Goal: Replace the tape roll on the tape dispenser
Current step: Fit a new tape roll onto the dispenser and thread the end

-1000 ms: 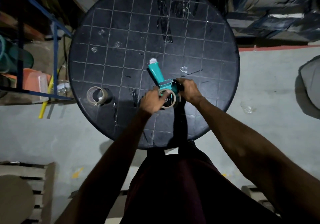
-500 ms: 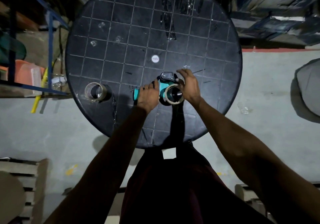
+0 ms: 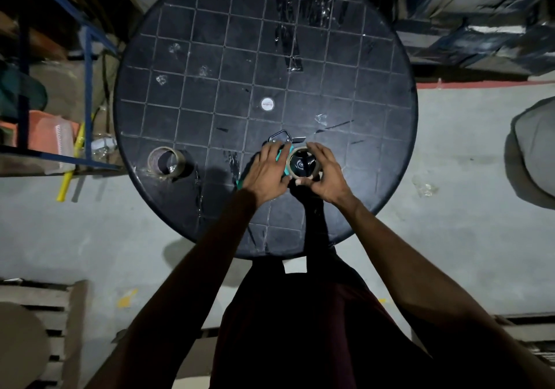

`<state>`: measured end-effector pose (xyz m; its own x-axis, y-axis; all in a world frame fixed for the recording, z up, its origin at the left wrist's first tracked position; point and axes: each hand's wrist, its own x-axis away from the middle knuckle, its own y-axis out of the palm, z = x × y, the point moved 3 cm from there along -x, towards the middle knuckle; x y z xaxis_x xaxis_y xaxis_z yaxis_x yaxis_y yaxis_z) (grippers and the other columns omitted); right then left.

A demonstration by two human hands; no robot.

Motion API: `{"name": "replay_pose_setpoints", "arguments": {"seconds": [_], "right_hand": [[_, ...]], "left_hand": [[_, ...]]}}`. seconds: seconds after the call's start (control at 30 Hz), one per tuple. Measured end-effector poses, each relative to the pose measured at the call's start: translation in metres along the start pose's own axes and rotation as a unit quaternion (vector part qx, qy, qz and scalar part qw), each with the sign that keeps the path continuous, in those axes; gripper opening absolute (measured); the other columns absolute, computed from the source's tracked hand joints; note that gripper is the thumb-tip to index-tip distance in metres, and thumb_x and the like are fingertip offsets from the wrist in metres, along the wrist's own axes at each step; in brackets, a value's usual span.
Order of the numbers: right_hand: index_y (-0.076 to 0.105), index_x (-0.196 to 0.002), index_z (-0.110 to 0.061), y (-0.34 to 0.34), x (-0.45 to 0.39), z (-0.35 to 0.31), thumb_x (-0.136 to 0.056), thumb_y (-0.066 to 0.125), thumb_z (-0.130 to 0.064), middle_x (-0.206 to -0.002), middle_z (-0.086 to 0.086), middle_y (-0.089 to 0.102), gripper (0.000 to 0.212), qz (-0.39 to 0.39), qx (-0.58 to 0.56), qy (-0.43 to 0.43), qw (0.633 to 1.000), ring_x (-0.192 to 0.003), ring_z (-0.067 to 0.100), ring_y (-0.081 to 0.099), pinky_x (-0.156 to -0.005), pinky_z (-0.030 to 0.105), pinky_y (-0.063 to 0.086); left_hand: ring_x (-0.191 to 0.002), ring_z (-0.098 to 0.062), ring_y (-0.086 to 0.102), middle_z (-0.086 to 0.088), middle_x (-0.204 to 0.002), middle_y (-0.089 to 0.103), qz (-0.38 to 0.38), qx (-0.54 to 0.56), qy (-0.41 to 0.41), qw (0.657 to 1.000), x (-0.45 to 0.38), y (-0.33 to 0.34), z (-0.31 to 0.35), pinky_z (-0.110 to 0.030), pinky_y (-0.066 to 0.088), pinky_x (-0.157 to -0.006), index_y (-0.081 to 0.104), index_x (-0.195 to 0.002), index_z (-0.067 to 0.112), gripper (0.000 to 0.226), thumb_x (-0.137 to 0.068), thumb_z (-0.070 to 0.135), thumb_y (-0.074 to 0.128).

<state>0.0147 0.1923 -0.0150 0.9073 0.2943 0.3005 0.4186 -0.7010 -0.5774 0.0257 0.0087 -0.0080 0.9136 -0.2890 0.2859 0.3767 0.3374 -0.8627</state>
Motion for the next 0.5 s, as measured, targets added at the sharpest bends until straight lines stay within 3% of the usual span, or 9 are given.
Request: {"name": "replay_pose_setpoints", "arguments": {"seconds": [0.13, 0.2, 0.33, 0.5], "right_hand": [[0.042, -0.153, -0.01, -0.007, -0.002, 0.004, -0.064, 0.096, -0.031, -0.149, 0.012, 0.036, 0.106, -0.023, 0.025, -0.028, 0.999, -0.138, 0.021, 0.042, -0.114, 0.011, 0.028], [0.041, -0.153, -0.011, -0.012, 0.0, 0.006, -0.068, 0.094, -0.026, -0.143, 0.013, 0.036, 0.102, -0.024, 0.054, -0.03, 0.998, -0.131, 0.024, 0.048, -0.109, 0.009, 0.03], [0.04, -0.155, -0.02, -0.013, 0.005, 0.008, -0.072, 0.091, -0.023, -0.136, 0.008, 0.041, 0.098, -0.014, 0.09, 0.005, 0.996, -0.117, 0.023, 0.057, -0.103, 0.021, 0.042], [0.044, -0.152, -0.032, -0.017, 0.006, -0.006, -0.065, 0.093, -0.038, -0.131, 0.0, 0.046, 0.1, -0.007, 0.125, 0.052, 0.991, -0.106, 0.022, 0.061, -0.086, 0.042, 0.058]], "left_hand": [[-0.143, -0.03, 0.026, -0.01, -0.152, 0.038, -0.042, 0.019, 0.01, 0.999, -0.003, -0.002, 0.007, -0.05, 0.034, -0.114, 0.023, -0.156, 0.014, 0.091, -0.084, 0.046, 0.067], [-0.144, -0.029, 0.026, -0.01, -0.151, 0.042, -0.041, 0.009, 0.013, 0.999, -0.004, -0.003, 0.007, -0.05, 0.024, -0.12, 0.023, -0.157, 0.015, 0.09, -0.086, 0.05, 0.065], [-0.148, -0.03, 0.023, -0.01, -0.147, 0.048, -0.028, -0.026, 0.005, 0.999, -0.006, 0.002, 0.006, -0.055, 0.005, -0.123, 0.026, -0.157, 0.017, 0.088, -0.087, 0.053, 0.065], [-0.148, -0.038, 0.017, -0.009, -0.147, 0.047, -0.025, -0.05, -0.02, 0.998, -0.007, -0.001, 0.009, -0.062, 0.005, -0.121, 0.029, -0.156, 0.023, 0.09, -0.082, 0.045, 0.074]]}}
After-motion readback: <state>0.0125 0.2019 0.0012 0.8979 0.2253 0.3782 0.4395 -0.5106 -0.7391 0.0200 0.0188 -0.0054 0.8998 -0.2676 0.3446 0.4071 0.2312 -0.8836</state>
